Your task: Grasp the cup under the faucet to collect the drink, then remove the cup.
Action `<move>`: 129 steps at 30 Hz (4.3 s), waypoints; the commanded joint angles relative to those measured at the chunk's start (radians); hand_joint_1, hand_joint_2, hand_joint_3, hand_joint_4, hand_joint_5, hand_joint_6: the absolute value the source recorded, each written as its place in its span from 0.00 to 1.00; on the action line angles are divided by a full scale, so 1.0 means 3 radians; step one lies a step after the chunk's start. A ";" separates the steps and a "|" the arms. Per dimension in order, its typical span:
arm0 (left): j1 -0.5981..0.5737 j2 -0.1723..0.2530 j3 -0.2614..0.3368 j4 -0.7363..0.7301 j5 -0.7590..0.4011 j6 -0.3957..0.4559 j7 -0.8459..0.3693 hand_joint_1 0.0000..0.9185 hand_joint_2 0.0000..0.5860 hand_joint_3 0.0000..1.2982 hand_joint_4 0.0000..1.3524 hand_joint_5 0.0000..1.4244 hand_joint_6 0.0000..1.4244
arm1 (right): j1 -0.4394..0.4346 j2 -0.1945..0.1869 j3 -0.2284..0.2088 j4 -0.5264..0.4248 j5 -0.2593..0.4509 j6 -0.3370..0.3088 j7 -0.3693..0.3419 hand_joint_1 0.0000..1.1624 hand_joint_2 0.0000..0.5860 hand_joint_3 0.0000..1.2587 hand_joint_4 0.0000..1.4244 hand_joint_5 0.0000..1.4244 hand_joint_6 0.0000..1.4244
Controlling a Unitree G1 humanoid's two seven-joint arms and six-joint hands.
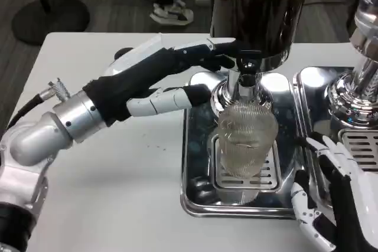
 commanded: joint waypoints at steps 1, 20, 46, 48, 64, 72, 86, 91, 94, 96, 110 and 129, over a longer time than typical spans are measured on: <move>-0.0116 -0.0029 0.0033 -0.0039 0.0027 0.0088 -0.0080 0.00 0.10 0.14 0.11 0.15 0.16 | 0.0002 -0.0029 0.0001 -0.0019 0.0032 0.0015 0.0021 0.32 0.95 0.21 0.09 0.07 0.12; -0.0204 -0.0058 -0.0014 -0.0172 -0.0067 0.0201 -0.0571 0.00 0.09 0.16 0.11 0.15 0.14 | -0.0016 -0.0071 -0.0021 0.0128 0.0232 -0.0139 -0.0074 0.32 0.92 0.21 0.09 0.07 0.14; -0.0063 0.0026 -0.0010 -0.0385 -0.0274 0.0275 -0.1061 0.00 0.11 0.16 0.13 0.16 0.15 | -0.0083 0.0018 0.0020 0.0221 0.0316 -0.0129 -0.0086 0.32 0.91 0.20 0.09 0.07 0.14; -0.0051 0.0037 -0.0015 -0.0407 -0.0265 0.0278 -0.1067 0.00 0.11 0.16 0.13 0.16 0.15 | -0.0091 0.0021 0.0020 0.0229 0.0321 -0.0130 -0.0082 0.32 0.91 0.20 0.09 0.07 0.14; -0.0033 0.0283 -0.0082 -0.0520 0.0528 -0.0438 -0.0526 0.00 0.08 0.15 0.12 0.16 0.15 | -0.0113 0.0013 0.0006 0.0234 0.0391 -0.0138 -0.0051 0.33 0.90 0.20 0.09 0.07 0.14; 0.0001 0.0359 -0.0153 -0.0569 0.0757 -0.0520 -0.0173 0.00 0.08 0.14 0.10 0.14 0.14 | -0.0094 0.0016 -0.0011 0.0213 0.0414 -0.0140 -0.0050 0.33 0.90 0.20 0.09 0.07 0.14; -0.0006 0.0439 -0.0251 -0.0547 0.0850 -0.0503 0.0018 0.00 0.08 0.12 0.07 0.11 0.11 | -0.0265 0.0003 -0.0034 0.0233 0.1148 -0.0247 0.0469 0.31 0.52 0.08 0.05 0.08 0.14; -0.0030 0.0446 -0.0271 -0.0510 0.0862 -0.0502 0.0050 0.00 0.09 0.12 0.07 0.11 0.11 | -0.0336 0.0009 -0.0041 0.0213 0.1322 -0.0189 0.0715 0.32 0.39 0.00 0.00 0.04 0.13; -0.0037 0.0449 -0.0278 -0.0498 0.0868 -0.0497 0.0059 0.00 0.09 0.12 0.07 0.11 0.11 | -0.0364 0.0001 -0.0042 0.0209 0.1392 -0.0166 0.0845 0.32 0.39 0.00 0.00 0.03 0.13; -0.0038 0.0450 -0.0283 -0.0493 0.0868 -0.0499 0.0058 0.00 0.09 0.12 0.07 0.11 0.10 | -0.0380 -0.0009 -0.0036 0.0198 0.1429 -0.0148 0.0930 0.33 0.36 0.00 0.00 0.00 0.10; -0.0048 0.0442 -0.0298 -0.0461 0.0844 -0.0486 0.0066 0.00 0.10 0.12 0.07 0.11 0.10 | -0.0469 -0.0014 -0.0048 0.0174 0.1404 0.0068 0.1163 0.37 0.32 0.00 0.00 0.00 0.07; 0.0005 0.0451 -0.0305 -0.0547 0.0830 -0.0445 0.0078 0.00 0.13 0.13 0.08 0.11 0.10 | -0.0684 0.0028 -0.0025 0.0376 0.1470 0.0102 0.1240 0.42 0.30 0.00 0.00 0.00 0.09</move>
